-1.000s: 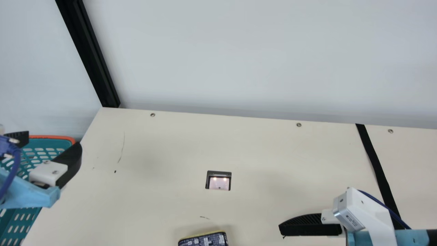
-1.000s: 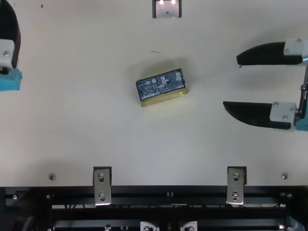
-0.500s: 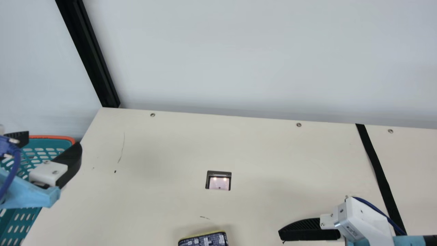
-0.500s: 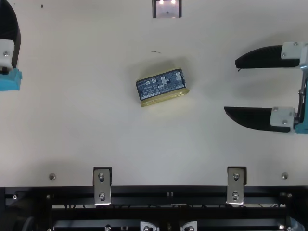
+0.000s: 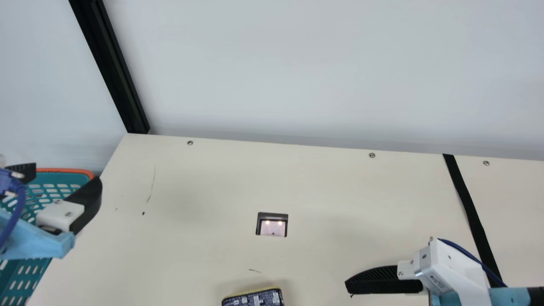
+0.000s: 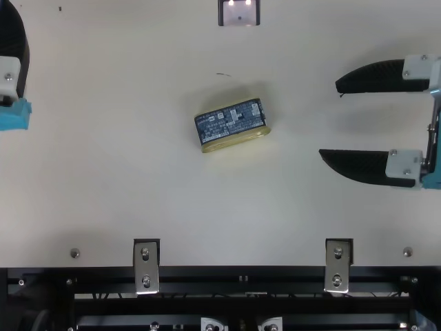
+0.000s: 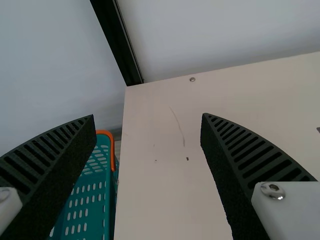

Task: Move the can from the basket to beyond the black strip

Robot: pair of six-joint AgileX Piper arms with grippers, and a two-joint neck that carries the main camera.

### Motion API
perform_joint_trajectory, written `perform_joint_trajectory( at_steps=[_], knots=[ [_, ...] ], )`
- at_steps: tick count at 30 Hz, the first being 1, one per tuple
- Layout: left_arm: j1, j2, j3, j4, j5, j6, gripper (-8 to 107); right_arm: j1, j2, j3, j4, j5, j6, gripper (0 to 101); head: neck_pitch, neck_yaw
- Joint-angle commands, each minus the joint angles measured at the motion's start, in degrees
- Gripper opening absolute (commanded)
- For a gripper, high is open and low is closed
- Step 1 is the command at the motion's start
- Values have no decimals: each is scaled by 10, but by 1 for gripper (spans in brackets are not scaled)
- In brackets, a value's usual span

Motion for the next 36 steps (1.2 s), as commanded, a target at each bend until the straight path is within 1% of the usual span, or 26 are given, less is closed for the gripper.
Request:
perform_joint_trajectory(
  at_steps=[1,5,10,15,19,24,29,36],
  knots=[
    [0,0,0,0,0,0,90,10,-18,-4,-3,-7,17,101,-2,-1],
    [0,0,0,0,0,0,90,41,-56,-17,-29,-22,60,101,-2,-1],
    [0,0,0,0,0,0,90,101,-106,-50,-82,-40,136,101,-2,-1],
    [0,0,0,0,0,0,90,179,-145,-101,-152,-55,230,101,-2,-1],
    [0,0,0,0,0,0,90,251,-157,-152,-217,-65,310,101,-2,-1],
    [0,0,0,0,0,0,90,345,-151,-222,-298,-62,402,101,-2,-1],
    [0,0,0,0,0,0,90,426,-123,-292,-367,-49,474,101,-2,-1],
    [0,0,0,0,0,0,90,506,-71,-375,-427,-23,536,101,-2,-1]
  ],
)
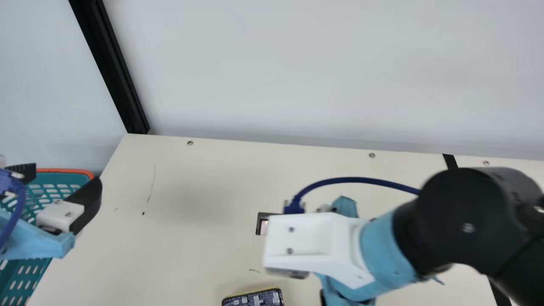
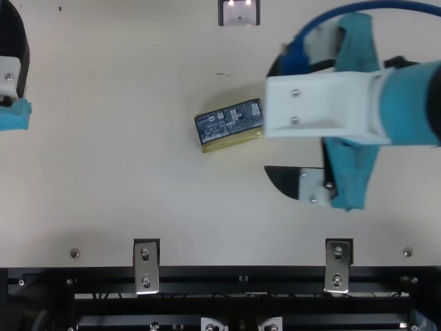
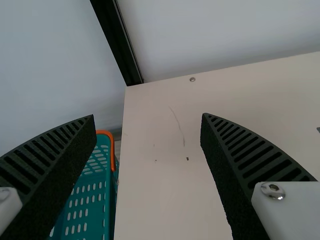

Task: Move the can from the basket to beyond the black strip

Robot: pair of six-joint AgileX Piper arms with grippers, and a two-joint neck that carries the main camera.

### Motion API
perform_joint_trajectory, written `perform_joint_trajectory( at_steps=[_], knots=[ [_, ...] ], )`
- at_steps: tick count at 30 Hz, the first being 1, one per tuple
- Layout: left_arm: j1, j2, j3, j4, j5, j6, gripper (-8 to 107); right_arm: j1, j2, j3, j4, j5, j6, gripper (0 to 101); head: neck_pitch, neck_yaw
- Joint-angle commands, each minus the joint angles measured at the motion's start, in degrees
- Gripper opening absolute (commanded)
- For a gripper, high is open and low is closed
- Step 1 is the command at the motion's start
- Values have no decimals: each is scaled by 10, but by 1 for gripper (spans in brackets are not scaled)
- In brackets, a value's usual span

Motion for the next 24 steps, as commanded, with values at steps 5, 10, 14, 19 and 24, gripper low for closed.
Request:
perform_joint_trajectory(
  at_steps=[5,10,14,19,24],
  knots=[
    [0,0,0,0,0,0,90,63,43,-70,-45,22,37,101,-2,-1],
    [0,0,0,0,0,0,90,91,72,-92,-75,29,49,101,-2,-1],
    [0,0,0,0,0,0,90,108,92,-95,-102,29,55,101,-2,-1],
    [0,0,0,0,0,0,90,123,114,-98,-132,29,60,101,-2,-1],
    [0,0,0,0,0,0,90,134,132,-103,-157,29,63,101,-2,-1]
  ],
)
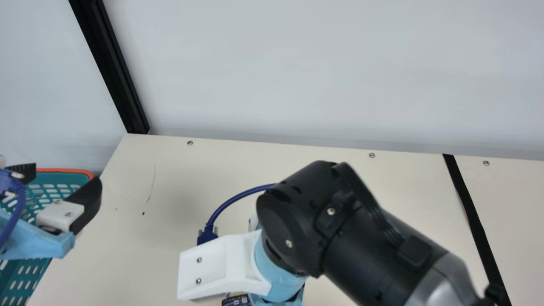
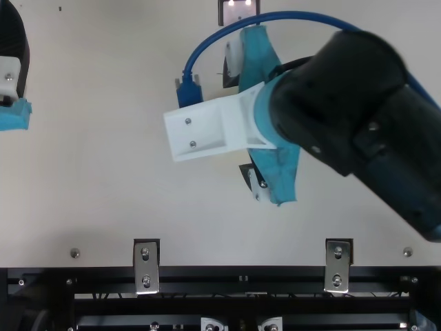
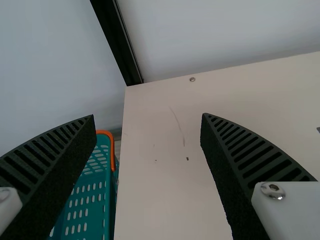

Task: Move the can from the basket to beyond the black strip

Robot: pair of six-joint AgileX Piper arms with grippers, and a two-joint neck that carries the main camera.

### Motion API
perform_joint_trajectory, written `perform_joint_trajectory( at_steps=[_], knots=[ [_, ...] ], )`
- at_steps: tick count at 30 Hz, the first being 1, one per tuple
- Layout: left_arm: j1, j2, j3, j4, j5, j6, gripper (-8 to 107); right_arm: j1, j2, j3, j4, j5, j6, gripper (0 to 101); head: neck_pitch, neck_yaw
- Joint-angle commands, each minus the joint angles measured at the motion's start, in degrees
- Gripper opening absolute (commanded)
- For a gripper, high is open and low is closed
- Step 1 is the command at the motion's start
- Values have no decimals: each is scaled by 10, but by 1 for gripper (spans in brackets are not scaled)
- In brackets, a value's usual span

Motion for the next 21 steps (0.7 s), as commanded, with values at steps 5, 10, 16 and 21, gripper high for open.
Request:
perform_joint_trajectory(
  at_steps=[5,10,16,21],
  knots=[
    [0,0,0,0,0,0,90,6,18,-6,-18,1,-2,101,-2,-1],
    [0,0,0,0,0,0,90,10,33,-12,-23,1,-6,101,-2,-1],
    [0,0,0,0,0,0,90,9,57,-27,-27,1,-11,101,-2,-1],
    [0,0,0,0,0,0,90,9,78,-40,-24,1,-13,101,-2,-1]
  ],
)
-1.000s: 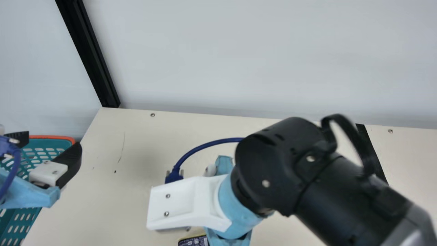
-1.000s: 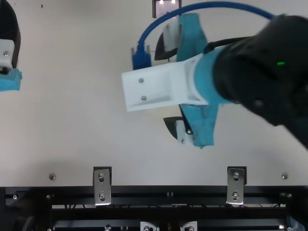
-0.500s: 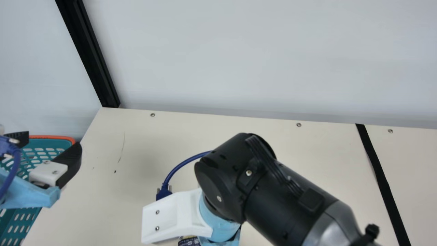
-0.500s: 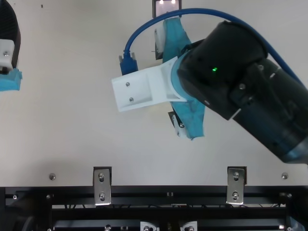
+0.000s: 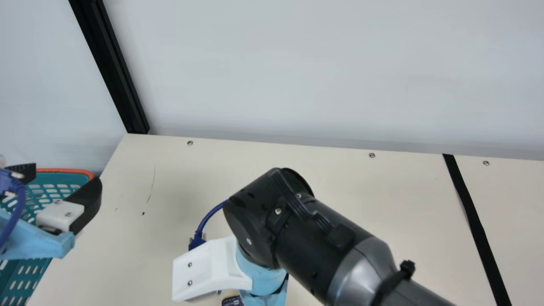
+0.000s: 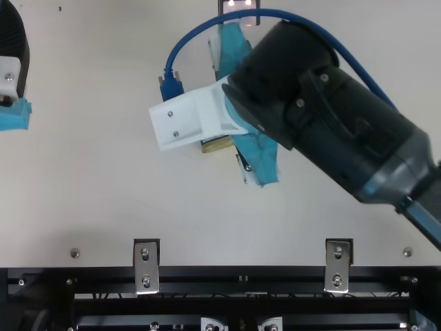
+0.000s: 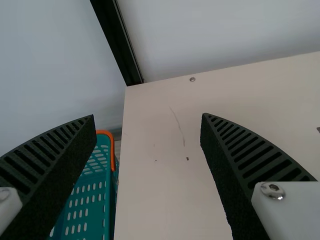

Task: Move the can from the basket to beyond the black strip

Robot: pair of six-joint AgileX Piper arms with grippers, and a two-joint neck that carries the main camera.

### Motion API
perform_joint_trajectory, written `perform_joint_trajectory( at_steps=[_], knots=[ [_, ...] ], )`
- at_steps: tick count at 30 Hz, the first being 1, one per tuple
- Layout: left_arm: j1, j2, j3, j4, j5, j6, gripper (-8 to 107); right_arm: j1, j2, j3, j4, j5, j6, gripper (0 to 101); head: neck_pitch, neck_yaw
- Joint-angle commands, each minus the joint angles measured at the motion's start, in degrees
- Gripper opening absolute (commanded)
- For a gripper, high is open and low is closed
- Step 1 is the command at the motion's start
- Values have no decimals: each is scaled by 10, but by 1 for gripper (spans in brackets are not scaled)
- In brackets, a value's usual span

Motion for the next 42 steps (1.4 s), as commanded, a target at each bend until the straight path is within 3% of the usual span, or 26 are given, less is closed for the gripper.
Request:
perform_joint_trajectory(
  at_steps=[1,16,28,29,30,31,42],
  knots=[
    [0,0,0,0,0,0,90,0,7,-4,3,1,-1,101,-2,-1],
    [0,0,0,0,0,0,90,-7,61,-36,10,1,-5,101,-2,-1],
    [0,0,0,0,0,0,90,-12,81,-37,25,1,-3,101,-2,-1],
    [0,0,0,0,0,0,90,-12,82,-37,26,1,-3,37,-2,-1],
    [0,0,0,0,0,0,90,-13,82,-37,28,1,-2,8,-2,-1],
    [0,0,0,0,0,0,90,-13,83,-37,30,1,-2,0,-2,-1],
    [0,0,0,0,0,0,90,-44,41,-43,83,-8,0,0,-2,-1]
  ],
)
